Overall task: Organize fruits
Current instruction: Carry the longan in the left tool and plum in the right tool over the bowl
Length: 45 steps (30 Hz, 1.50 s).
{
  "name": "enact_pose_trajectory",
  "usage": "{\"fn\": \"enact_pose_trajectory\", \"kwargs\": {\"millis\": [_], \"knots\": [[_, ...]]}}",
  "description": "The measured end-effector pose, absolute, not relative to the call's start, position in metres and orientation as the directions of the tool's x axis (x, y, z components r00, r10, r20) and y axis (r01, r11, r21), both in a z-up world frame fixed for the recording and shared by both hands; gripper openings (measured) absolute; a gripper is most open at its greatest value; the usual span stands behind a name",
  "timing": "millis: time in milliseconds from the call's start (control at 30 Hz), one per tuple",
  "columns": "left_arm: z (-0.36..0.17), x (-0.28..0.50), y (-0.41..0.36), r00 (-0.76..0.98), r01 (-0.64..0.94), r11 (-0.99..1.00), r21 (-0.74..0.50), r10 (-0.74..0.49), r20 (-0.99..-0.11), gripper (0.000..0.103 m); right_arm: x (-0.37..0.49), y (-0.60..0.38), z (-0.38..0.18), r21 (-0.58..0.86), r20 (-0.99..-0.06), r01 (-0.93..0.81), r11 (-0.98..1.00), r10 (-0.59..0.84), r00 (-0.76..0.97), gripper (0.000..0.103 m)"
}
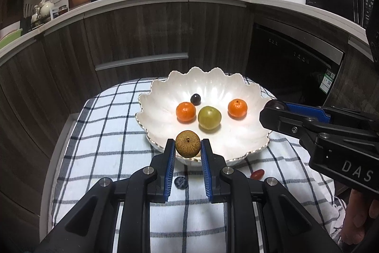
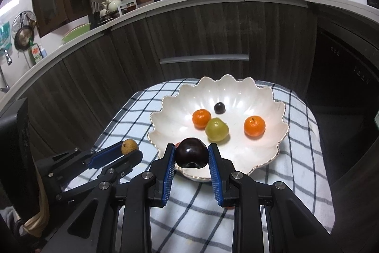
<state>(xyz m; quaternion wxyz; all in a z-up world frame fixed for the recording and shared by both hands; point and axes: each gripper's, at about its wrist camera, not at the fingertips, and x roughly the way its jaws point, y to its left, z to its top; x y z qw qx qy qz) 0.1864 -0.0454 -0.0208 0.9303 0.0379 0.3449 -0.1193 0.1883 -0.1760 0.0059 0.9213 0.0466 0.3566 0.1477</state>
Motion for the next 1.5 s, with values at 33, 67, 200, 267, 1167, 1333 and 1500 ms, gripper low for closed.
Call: {"fn": "enact_pose_trajectory", "kwargs": {"millis": [33,67,200,267,1167,1333,1500], "knots": [[-0.020,0.188,-0.045,0.735,0.246,0.969,-0.011,-0.195,-0.650,0.022,0.189,-0.177,0.006,0.192,-0.642,-0.237,0.952,0.305,0.703,0.029],[-0.019,0.190,-0.046,0.736,0.244,0.970,-0.012,-0.193,-0.649,0.022,0.191,-0.178,0.006,0.194,-0.641,-0.236,0.952,0.305,0.704,0.029],[-0.017,0.199,-0.046,0.738,0.240,0.971,-0.016,-0.193,-0.647,0.022,0.197,-0.179,0.009,0.192,-0.640,-0.228,0.955,0.298,0.708,0.029],[-0.016,0.203,-0.046,0.739,0.238,0.971,-0.019,-0.194,-0.645,0.022,0.200,-0.180,0.010,0.190,-0.638,-0.224,0.956,0.294,0.712,0.029],[-0.029,0.264,-0.034,0.705,0.207,0.977,-0.045,-0.181,-0.685,0.022,0.246,-0.182,-0.001,0.116,-0.683,-0.150,0.982,0.188,0.706,0.029],[-0.035,0.274,-0.033,0.693,0.205,0.978,-0.046,-0.179,-0.698,0.022,0.255,-0.183,-0.006,0.113,-0.692,-0.142,0.983,0.180,0.699,0.030],[-0.040,0.282,-0.034,0.683,0.205,0.978,-0.049,-0.179,-0.708,0.022,0.264,-0.182,-0.012,0.113,-0.708,-0.139,0.984,0.178,0.684,0.030]]}}
